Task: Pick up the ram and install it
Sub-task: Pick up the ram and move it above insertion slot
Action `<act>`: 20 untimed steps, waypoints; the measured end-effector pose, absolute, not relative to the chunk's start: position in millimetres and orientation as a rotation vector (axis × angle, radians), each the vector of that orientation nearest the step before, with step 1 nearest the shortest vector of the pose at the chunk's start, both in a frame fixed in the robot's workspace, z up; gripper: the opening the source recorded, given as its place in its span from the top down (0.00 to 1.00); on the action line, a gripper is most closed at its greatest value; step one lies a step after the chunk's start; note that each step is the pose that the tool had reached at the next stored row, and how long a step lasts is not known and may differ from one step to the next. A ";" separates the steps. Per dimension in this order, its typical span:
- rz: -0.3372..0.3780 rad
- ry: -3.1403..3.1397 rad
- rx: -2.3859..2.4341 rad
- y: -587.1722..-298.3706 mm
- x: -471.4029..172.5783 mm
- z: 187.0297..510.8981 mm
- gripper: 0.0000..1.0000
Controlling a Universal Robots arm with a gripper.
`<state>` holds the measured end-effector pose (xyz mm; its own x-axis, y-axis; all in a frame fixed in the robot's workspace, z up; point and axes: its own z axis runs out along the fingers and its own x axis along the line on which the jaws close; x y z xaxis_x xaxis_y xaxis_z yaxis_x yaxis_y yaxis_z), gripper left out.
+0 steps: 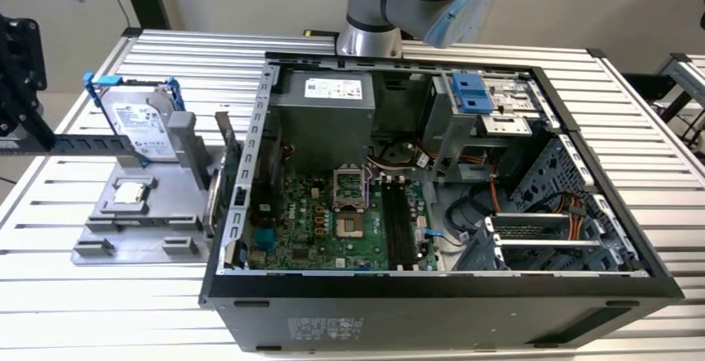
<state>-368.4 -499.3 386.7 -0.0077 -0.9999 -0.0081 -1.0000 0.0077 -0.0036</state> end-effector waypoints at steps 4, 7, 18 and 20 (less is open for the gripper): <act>0.005 2.224 -2.207 -499.3 -356.3 386.6 1.00; 0.005 2.224 -2.207 -499.3 -343.1 386.6 1.00; 0.005 2.224 -2.207 -499.3 -292.8 386.5 1.00; 0.005 2.224 -2.207 -499.3 -283.8 386.6 1.00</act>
